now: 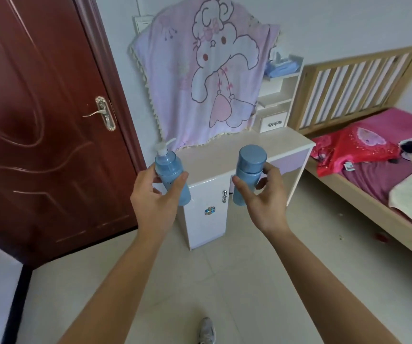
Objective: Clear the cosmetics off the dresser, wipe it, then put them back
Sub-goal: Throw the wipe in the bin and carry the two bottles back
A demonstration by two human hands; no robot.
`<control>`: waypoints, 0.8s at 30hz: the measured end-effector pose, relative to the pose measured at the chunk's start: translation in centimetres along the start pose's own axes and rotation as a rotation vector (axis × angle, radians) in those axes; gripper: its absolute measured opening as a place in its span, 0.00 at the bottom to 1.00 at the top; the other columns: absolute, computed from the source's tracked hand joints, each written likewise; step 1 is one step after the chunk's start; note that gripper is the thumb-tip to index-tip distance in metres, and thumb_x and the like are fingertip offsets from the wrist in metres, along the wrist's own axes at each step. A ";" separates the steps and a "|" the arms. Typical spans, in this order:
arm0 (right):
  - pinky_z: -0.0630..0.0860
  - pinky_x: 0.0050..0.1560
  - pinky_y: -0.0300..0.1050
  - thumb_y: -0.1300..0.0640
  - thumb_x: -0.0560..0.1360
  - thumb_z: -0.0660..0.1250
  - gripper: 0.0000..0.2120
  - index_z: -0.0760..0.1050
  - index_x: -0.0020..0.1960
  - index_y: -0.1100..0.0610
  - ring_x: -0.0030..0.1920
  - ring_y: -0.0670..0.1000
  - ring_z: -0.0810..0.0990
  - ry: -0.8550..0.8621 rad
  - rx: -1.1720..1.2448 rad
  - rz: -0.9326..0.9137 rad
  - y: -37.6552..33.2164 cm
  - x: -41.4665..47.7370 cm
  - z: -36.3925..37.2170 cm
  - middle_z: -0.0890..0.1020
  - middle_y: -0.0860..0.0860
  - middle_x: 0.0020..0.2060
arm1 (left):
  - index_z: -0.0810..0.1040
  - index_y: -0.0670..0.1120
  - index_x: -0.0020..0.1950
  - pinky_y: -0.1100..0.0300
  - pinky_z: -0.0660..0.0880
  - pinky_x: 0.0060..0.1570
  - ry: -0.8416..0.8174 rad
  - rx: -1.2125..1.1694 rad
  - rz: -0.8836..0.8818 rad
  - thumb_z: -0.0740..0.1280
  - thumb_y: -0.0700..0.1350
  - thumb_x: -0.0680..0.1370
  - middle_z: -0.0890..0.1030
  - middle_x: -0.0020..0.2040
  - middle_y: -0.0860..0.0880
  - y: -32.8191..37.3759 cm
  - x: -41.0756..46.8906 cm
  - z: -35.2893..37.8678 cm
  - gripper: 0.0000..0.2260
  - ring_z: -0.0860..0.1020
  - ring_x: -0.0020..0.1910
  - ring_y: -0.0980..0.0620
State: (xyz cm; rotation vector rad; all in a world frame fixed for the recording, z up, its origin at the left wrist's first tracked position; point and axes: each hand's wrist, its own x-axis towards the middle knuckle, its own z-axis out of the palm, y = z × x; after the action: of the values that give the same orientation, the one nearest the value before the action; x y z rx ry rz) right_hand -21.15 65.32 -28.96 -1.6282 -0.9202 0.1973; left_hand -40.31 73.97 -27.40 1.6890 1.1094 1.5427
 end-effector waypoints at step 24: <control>0.68 0.44 0.38 0.46 0.71 0.76 0.28 0.69 0.66 0.51 0.46 0.44 0.74 0.048 -0.044 0.158 24.8 51.2 2.8 0.76 0.42 0.55 | 0.77 0.49 0.62 0.53 0.80 0.53 -0.376 0.060 -0.197 0.76 0.50 0.71 0.82 0.53 0.53 -15.1 30.3 50.3 0.21 0.79 0.50 0.53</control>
State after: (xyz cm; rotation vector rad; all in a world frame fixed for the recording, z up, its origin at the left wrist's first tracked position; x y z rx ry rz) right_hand 22.91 101.02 -34.05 -1.7402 -0.7642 0.2466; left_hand 5.64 113.04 -33.24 1.7586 1.0902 1.0273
